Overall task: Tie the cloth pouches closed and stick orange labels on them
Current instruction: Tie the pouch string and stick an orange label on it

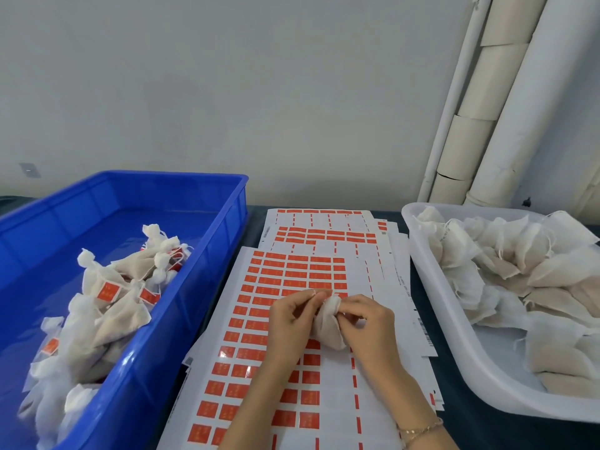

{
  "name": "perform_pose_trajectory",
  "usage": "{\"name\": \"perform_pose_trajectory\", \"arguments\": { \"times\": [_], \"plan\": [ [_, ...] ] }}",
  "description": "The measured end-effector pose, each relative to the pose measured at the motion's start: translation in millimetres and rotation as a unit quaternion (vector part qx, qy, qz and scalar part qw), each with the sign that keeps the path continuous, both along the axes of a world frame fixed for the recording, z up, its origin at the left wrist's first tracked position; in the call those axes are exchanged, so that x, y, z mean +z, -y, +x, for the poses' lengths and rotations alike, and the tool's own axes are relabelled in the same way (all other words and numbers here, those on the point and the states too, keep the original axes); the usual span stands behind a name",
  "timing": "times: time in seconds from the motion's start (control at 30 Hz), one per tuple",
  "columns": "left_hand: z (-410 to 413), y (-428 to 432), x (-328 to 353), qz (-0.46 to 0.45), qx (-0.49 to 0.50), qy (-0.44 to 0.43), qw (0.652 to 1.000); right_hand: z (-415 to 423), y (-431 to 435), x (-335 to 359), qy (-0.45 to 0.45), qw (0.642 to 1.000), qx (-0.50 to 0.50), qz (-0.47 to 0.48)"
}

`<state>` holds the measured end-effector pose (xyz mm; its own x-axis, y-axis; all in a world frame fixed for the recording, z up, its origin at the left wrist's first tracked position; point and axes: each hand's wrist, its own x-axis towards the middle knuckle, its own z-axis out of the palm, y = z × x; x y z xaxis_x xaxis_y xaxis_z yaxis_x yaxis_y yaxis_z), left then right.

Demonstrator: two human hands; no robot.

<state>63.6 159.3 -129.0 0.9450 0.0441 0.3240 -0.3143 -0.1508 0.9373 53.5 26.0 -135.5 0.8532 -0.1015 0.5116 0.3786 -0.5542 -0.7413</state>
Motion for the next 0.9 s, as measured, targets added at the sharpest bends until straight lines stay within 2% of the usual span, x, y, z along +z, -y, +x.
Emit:
{"name": "perform_pose_trajectory", "arguments": {
  "times": [0.2,0.43,0.9],
  "plan": [
    [1.8,0.3,-2.0,-0.027,0.012,-0.002,1.0,0.4,-2.6,-2.3,0.051,0.998,-0.005,-0.035],
    [-0.5,3.0,2.7,-0.102,0.003,-0.041,0.994,-3.4,-2.6,-2.9,0.089,0.995,0.013,-0.049],
    [-0.2,0.8,0.7,-0.188,-0.131,-0.174,0.958,-7.4,-4.5,-0.6,0.15,0.986,0.061,-0.043]
  ]
}}
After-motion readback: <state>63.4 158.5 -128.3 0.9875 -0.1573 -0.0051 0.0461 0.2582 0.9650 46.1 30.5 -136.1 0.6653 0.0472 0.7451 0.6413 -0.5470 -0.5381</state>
